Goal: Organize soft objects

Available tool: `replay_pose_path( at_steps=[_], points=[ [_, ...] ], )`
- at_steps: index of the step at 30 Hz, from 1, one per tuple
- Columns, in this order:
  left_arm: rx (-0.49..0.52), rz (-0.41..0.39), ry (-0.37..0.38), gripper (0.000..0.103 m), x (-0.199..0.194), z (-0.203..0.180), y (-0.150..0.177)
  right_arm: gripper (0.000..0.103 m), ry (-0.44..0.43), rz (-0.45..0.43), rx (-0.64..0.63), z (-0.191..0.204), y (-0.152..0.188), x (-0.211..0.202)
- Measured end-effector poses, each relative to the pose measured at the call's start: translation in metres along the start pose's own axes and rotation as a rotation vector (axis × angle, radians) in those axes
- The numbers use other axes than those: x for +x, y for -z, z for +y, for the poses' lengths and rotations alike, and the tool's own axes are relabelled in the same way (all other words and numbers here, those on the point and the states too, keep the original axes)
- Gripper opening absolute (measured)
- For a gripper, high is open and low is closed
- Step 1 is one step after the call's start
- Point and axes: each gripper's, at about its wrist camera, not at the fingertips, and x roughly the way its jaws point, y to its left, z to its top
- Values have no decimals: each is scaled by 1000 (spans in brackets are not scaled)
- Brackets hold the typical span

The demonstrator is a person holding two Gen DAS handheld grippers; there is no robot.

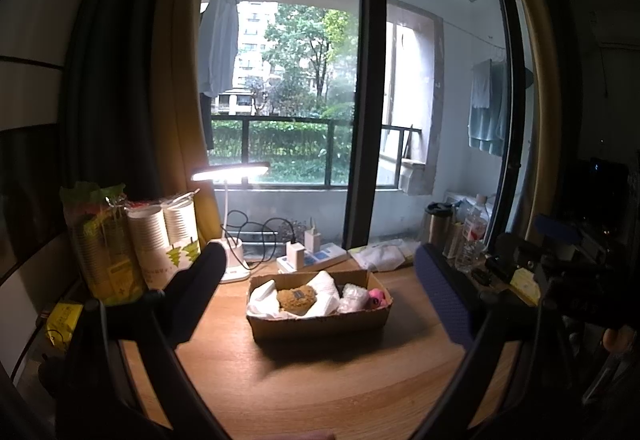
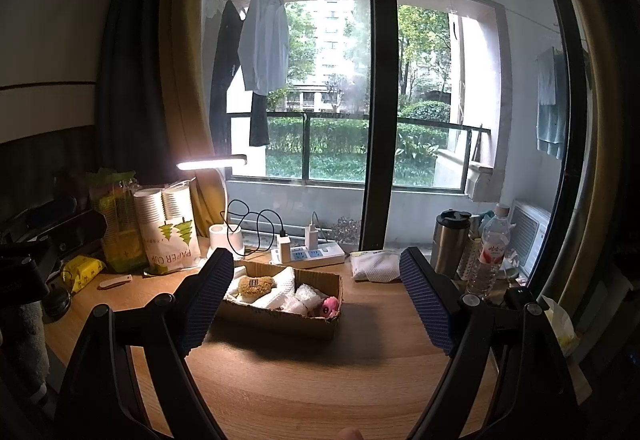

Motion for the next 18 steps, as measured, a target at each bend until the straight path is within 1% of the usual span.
replay_pose_path(
  at_steps=[14,18],
  points=[
    [4,2,5,96,0,0,3,87,1,8,1,0,5,3],
    [9,19,13,96,4,-2,8,87,-1,13,0,0,7,5]
  ],
)
